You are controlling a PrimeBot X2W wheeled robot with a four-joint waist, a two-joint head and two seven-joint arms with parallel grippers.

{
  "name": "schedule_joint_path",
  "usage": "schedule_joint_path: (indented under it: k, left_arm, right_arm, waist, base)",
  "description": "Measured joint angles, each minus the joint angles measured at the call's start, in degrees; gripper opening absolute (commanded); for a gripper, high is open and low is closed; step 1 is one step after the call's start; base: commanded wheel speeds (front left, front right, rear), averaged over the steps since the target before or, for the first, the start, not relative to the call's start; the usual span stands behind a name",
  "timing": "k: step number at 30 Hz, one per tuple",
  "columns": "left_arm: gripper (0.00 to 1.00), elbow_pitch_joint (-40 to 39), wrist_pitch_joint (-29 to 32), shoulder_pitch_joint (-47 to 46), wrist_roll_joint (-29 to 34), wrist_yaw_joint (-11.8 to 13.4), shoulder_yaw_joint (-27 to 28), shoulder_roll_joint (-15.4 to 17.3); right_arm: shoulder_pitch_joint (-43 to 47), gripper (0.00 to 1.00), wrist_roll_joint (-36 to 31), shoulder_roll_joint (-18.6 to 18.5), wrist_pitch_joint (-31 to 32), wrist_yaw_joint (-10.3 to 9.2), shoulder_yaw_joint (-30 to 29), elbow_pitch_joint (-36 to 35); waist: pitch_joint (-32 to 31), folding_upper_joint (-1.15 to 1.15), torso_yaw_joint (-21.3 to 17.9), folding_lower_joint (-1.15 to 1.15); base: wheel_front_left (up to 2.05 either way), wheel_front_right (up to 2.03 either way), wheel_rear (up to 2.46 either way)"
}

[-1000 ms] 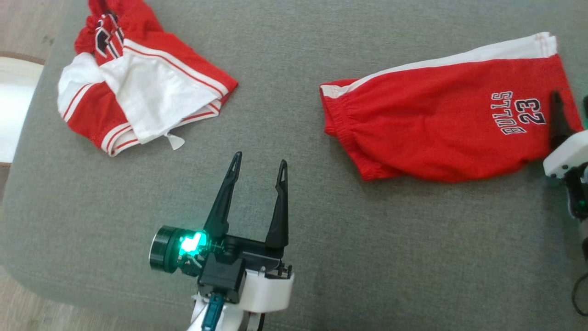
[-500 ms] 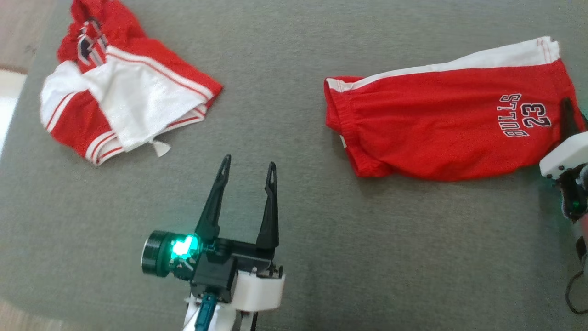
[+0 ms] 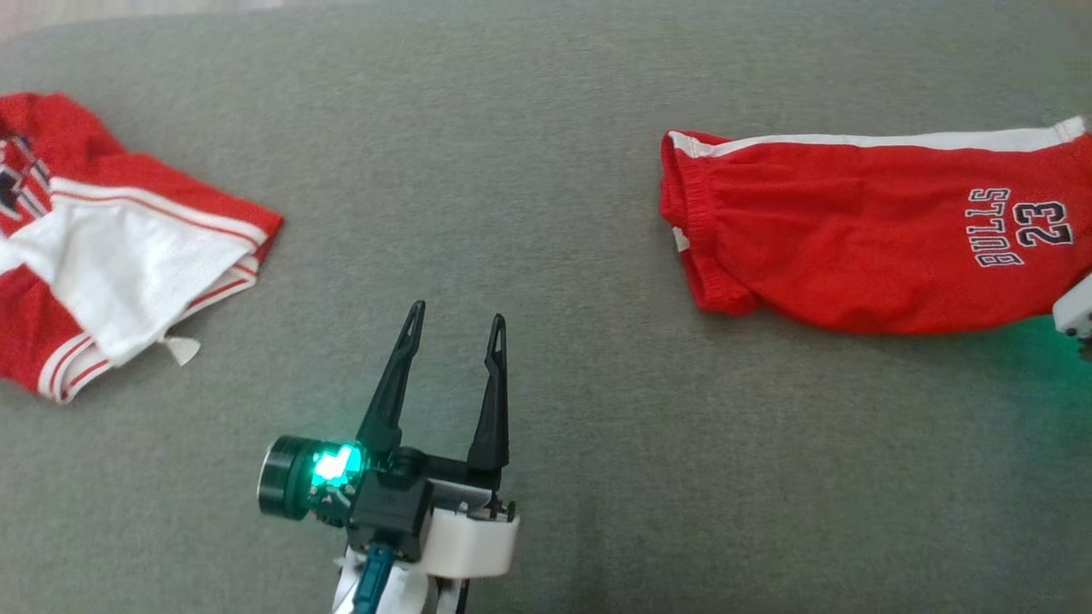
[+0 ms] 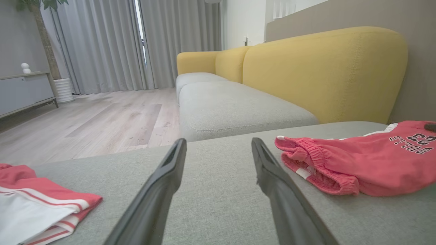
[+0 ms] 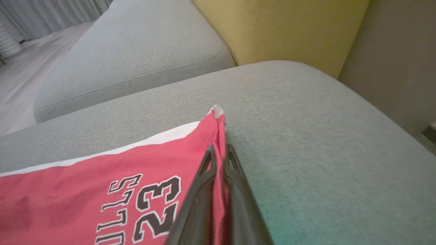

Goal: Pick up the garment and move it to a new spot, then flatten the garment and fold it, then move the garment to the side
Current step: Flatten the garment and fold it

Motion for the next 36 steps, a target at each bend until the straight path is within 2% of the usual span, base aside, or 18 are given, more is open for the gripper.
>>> schedule_joint_path:
  k: [8, 21, 26, 28, 34, 35, 36]
  left_arm:
    - [1.0, 1.4, 0.0, 0.1, 0.0, -1.0, 0.0, 0.0]
    - [1.0, 4.1, 0.0, 3.8, 0.0, -2.0, -0.1, 0.0]
    - [1.0, 4.7, 0.0, 4.0, 0.0, -2.0, -0.1, 0.0]
    - [1.0, 4.8, 0.0, 4.3, 0.0, -2.5, -0.1, 0.0]
    - [1.0, 5.1, 0.0, 4.5, 0.0, -2.5, -0.3, 0.0]
    - [1.0, 5.1, 0.0, 4.4, 0.0, -2.5, -0.3, 0.0]
    - [1.0, 5.2, 0.0, 4.4, 0.0, -2.5, -0.3, 0.0]
  right_arm:
    - [0.0, 0.0, 1.5, 0.1, -1.3, 0.0, 0.3, -1.3]
    - [0.1, 0.0, 3.5, 6.0, -2.0, 0.01, 6.8, -15.1]
    - [0.3, 0.0, 3.5, 8.8, 0.6, 0.0, 10.0, -19.9]
    - [1.0, 0.0, 3.4, 11.3, 1.8, 0.0, 12.0, -21.0]
    - [3.3, 0.0, 2.9, 16.4, 3.6, 0.0, 16.7, -20.1]
    - [3.5, 0.31, 2.6, 17.0, 3.7, 0.0, 17.5, -19.9]
    - [3.7, 1.0, 2.6, 17.5, 3.7, 0.0, 18.1, -19.5]
  waist:
    - [-2.0, 0.0, -1.6, 0.0]
    - [-7.2, 0.0, 1.1, -0.01]
    - [-8.1, 0.0, 2.8, 0.0]
    - [-8.1, 0.0, 3.4, 0.0]
    - [-7.1, 0.0, 4.3, 0.0]
    - [-7.0, 0.0, 4.4, 0.0]
    - [-6.9, 0.0, 4.4, 0.0]
  base:
    - [0.0, 0.0, 0.0]
    - [0.0, 0.0, 0.0]
    - [0.0, 0.0, 0.0]
    - [0.0, 0.0, 0.0]
    - [0.0, 0.0, 0.0]
    - [0.0, 0.0, 0.0]
    - [0.0, 0.0, 0.0]
